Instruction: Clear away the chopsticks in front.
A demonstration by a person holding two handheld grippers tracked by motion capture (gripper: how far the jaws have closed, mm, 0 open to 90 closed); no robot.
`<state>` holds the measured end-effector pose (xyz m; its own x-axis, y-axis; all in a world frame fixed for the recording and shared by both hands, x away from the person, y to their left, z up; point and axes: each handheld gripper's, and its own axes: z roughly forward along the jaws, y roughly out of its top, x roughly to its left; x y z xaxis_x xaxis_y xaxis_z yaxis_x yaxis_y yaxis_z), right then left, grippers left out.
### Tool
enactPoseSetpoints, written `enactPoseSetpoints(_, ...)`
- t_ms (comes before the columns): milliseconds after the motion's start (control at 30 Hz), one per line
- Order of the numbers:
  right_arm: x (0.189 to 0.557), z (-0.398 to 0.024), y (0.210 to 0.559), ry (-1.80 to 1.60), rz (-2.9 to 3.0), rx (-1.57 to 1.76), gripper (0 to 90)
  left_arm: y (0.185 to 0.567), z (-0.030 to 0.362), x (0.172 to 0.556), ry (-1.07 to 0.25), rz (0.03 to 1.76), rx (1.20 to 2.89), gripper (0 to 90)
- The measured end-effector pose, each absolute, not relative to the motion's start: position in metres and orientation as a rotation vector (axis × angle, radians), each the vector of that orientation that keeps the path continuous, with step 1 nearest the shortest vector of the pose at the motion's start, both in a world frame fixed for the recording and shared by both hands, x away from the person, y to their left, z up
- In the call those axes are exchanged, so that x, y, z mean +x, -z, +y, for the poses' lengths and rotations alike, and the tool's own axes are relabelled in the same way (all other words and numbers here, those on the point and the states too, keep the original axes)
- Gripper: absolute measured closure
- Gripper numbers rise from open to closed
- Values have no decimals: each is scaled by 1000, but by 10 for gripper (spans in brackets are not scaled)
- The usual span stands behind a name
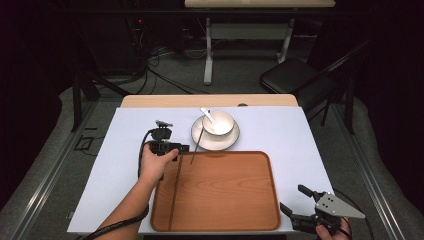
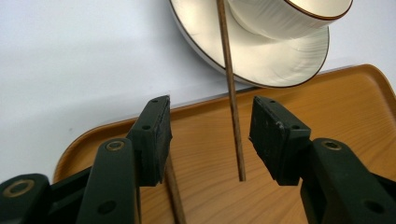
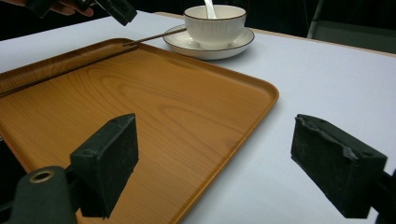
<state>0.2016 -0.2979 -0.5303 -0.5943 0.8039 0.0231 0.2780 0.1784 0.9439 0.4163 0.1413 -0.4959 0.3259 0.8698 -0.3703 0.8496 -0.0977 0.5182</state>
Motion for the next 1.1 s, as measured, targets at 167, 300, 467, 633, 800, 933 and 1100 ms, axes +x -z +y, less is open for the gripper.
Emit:
enactPoseSetpoints(167,202,-298,530,-1417,1973,1013,147,498,131,423,-31,1507,1940,503)
enactPoseSetpoints(300,201,-298,530,-1417,1973,1014,147,499,124,427,-1,1494,1952,547)
enactPoseSetpoints(467,202,-298,530,-1417,1975,1010,147,502,118,432,36,1504,1957,615)
enactPoseSetpoints(633,202,-298,530,-1419,1973,1012,147,505,114,436,66,1523,1953,677)
enactPoseSetpoints(800,202,-298,530,-1419,1975,1009,147,508,114,441,64,1543,1963,711)
enactPoseSetpoints(933,201,-298,530,-1421,1973,1007,147,513,113,443,80,1551,1960,725)
enactPoseSetpoints(1100,202,-298,530,-1420,1976,1006,147,515,111,445,131,1566,1950,739)
